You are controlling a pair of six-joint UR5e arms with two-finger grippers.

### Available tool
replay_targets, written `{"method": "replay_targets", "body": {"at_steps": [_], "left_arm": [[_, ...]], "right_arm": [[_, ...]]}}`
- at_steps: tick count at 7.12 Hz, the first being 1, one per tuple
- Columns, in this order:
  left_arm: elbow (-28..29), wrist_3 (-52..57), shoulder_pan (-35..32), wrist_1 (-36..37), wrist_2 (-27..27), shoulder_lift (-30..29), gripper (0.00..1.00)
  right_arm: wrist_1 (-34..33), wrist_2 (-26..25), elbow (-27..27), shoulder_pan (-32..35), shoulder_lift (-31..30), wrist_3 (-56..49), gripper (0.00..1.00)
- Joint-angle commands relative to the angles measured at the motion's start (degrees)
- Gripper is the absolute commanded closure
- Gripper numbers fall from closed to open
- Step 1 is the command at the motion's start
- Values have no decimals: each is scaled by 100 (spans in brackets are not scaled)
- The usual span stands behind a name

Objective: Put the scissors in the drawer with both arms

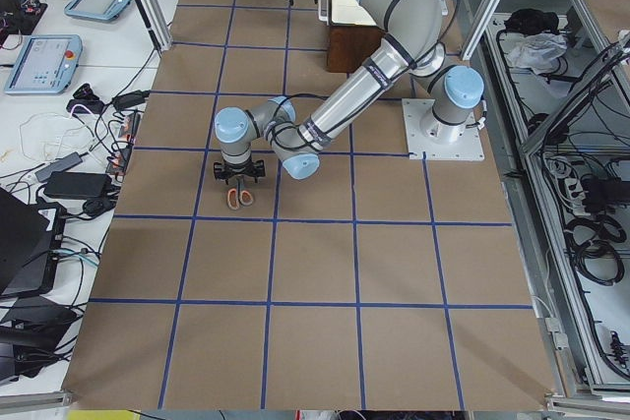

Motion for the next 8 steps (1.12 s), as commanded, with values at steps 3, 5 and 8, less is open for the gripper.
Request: {"method": "replay_targets", "body": {"at_steps": [3, 5, 8], "left_arm": [[9, 162, -17, 20, -37, -101, 9], [27, 153, -17, 29, -37, -163, 9], [62, 197, -17, 29, -37, -198, 22]], "right_arm": [[249, -148, -8, 26, -23, -580, 0], [347, -140, -9, 35, -24, -554, 0], [435, -140, 44, 44, 99, -563, 0]]}}
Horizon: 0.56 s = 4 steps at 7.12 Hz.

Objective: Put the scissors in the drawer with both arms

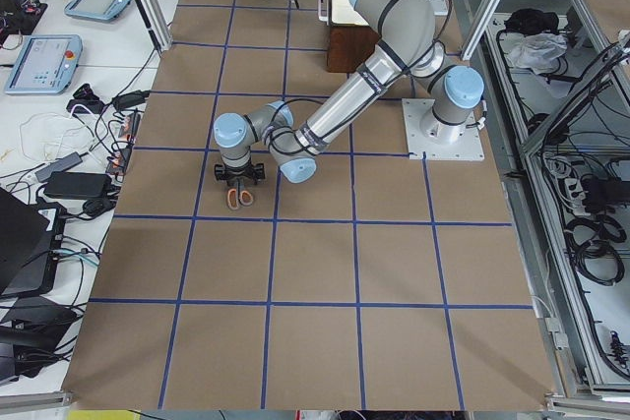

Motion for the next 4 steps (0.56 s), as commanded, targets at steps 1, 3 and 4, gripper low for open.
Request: {"method": "replay_targets", "body": {"at_steps": [1, 3, 4], "left_arm": [[66, 21, 0, 1, -4, -15, 32], [84, 117, 0, 1, -30, -33, 55], [84, 188, 0, 1, -22, -42, 67]], "right_arm": [[-5, 2, 104, 2, 88, -20, 0], [-137, 2, 123, 2, 167, -29, 13], [-268, 2, 122, 2, 220, -46, 15]]}}
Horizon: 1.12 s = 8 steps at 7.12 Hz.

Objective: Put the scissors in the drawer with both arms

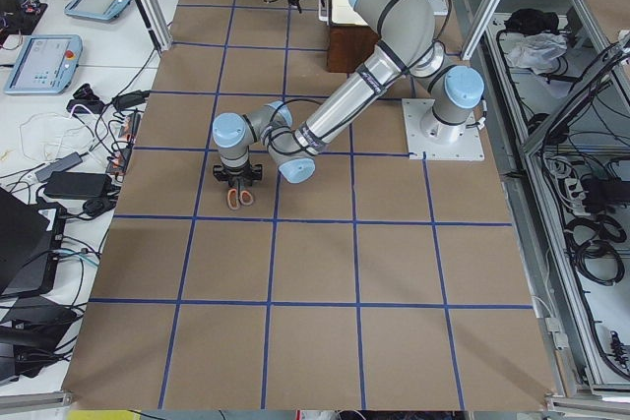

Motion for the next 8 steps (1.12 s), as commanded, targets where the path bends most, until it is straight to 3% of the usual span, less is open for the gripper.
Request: {"method": "replay_targets", "body": {"at_steps": [1, 2, 3, 8], "left_arm": [[3, 127, 0, -4, -6, -42, 76], [12, 128, 0, -13, 2, -16, 93], [21, 119, 0, -13, -6, 10, 100], [12, 128, -87, -83, 11, 326, 100]], "right_arm": [[-190, -9, -40, 0, 77, 11, 22], [-208, -9, -40, 0, 77, 3, 22], [-208, -18, -127, 0, 112, -6, 22], [-208, -185, -882, -70, 638, -24, 23]]}}
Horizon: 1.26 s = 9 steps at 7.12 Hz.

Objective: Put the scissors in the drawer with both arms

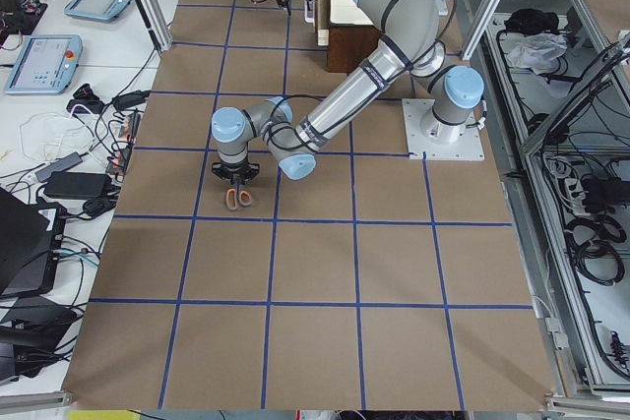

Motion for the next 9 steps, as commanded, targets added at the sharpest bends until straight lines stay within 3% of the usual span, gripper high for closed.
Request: {"method": "replay_targets", "body": {"at_steps": [1, 5, 9], "left_arm": [[-1, -7, -176, -52, 14, 226, 100], [-1, -129, -711, -789, 93, 947, 100], [8, -156, -1230, -1254, 119, 1308, 100]], "right_arm": [[-4, -4, -487, -28, 344, -4, 23], [-284, 75, -788, -212, 619, -56, 23], [-346, 84, -1201, -256, 891, -162, 23]]}}
